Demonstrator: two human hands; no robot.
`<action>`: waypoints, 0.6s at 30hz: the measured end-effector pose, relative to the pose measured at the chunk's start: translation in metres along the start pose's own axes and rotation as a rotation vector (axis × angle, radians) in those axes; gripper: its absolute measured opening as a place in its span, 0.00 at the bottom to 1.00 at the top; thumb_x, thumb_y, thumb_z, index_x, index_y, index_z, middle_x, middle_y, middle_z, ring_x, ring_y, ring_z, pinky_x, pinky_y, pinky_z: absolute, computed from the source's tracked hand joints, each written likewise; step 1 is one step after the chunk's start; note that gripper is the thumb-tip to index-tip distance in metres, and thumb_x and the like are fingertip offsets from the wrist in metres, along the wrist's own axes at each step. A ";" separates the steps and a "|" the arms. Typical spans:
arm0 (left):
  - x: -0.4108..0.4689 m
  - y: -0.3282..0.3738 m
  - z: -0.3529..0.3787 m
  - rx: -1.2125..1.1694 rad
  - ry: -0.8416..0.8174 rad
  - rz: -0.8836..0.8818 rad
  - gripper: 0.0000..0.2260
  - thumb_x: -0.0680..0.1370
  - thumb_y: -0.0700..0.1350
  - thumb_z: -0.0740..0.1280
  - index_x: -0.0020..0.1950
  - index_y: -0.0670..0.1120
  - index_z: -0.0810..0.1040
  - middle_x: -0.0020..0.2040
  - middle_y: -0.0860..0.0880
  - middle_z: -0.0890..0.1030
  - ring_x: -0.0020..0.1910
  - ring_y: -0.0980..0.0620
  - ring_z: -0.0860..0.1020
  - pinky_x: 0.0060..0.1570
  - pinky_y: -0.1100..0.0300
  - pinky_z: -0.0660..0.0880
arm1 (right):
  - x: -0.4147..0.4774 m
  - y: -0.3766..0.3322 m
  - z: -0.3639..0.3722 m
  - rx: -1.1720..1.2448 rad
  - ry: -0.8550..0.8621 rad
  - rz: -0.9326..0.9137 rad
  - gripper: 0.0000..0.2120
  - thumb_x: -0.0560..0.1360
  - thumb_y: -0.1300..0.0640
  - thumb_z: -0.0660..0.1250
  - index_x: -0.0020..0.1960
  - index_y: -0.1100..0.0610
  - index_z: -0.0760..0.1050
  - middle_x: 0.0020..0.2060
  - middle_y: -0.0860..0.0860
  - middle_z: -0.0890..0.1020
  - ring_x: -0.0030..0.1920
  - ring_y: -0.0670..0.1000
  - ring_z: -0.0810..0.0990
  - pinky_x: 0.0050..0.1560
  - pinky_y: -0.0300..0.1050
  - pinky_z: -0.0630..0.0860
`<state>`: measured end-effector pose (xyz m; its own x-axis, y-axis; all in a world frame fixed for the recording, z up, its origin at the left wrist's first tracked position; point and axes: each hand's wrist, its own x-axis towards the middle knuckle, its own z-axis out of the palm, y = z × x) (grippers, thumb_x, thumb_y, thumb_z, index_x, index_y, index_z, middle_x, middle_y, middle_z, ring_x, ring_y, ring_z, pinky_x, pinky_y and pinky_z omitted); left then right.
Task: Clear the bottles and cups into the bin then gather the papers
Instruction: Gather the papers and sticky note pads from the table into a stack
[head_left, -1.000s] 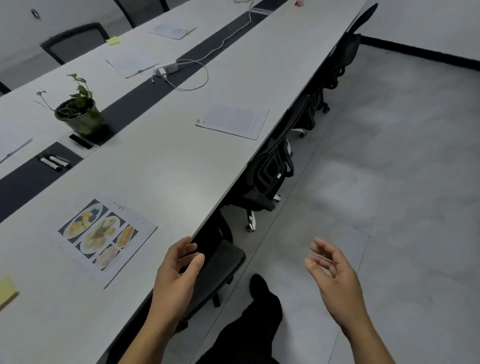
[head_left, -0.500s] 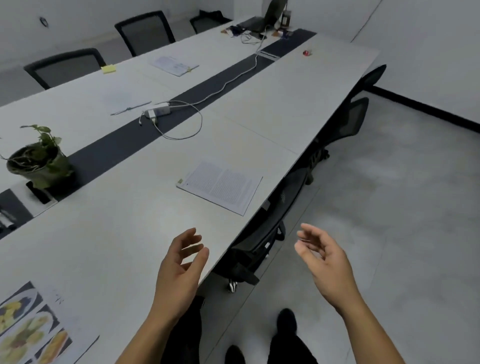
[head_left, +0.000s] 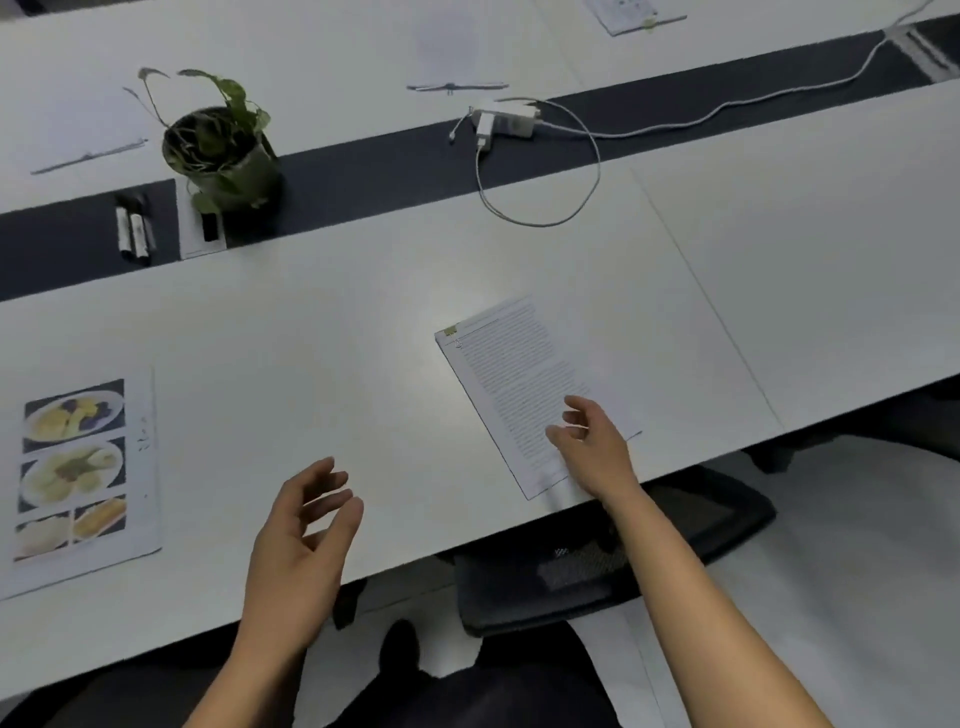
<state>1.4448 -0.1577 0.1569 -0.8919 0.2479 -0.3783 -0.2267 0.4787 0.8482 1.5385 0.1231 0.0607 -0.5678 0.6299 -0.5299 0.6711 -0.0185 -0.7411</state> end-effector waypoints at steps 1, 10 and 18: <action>-0.002 0.005 0.007 -0.007 0.027 -0.011 0.16 0.79 0.43 0.68 0.62 0.60 0.73 0.58 0.58 0.80 0.57 0.63 0.78 0.55 0.54 0.77 | 0.027 0.000 -0.002 -0.073 -0.005 0.003 0.29 0.78 0.54 0.69 0.75 0.54 0.64 0.69 0.54 0.71 0.65 0.52 0.73 0.62 0.41 0.68; -0.020 0.014 0.032 -0.028 0.199 -0.112 0.18 0.78 0.42 0.68 0.63 0.60 0.73 0.58 0.62 0.80 0.59 0.61 0.78 0.48 0.60 0.79 | 0.140 0.012 0.014 -0.619 0.157 0.200 0.57 0.62 0.32 0.75 0.78 0.59 0.53 0.72 0.61 0.65 0.71 0.63 0.65 0.69 0.58 0.63; -0.023 0.018 0.028 -0.041 0.264 -0.085 0.19 0.78 0.41 0.69 0.66 0.56 0.73 0.59 0.61 0.80 0.60 0.60 0.78 0.55 0.57 0.75 | 0.109 -0.002 0.083 -0.491 -0.007 0.181 0.58 0.58 0.41 0.83 0.72 0.63 0.53 0.66 0.60 0.73 0.66 0.63 0.73 0.62 0.58 0.71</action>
<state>1.4718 -0.1315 0.1706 -0.9387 -0.0224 -0.3440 -0.3163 0.4529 0.8336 1.4353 0.1274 -0.0297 -0.4243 0.6448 -0.6358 0.9022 0.2410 -0.3577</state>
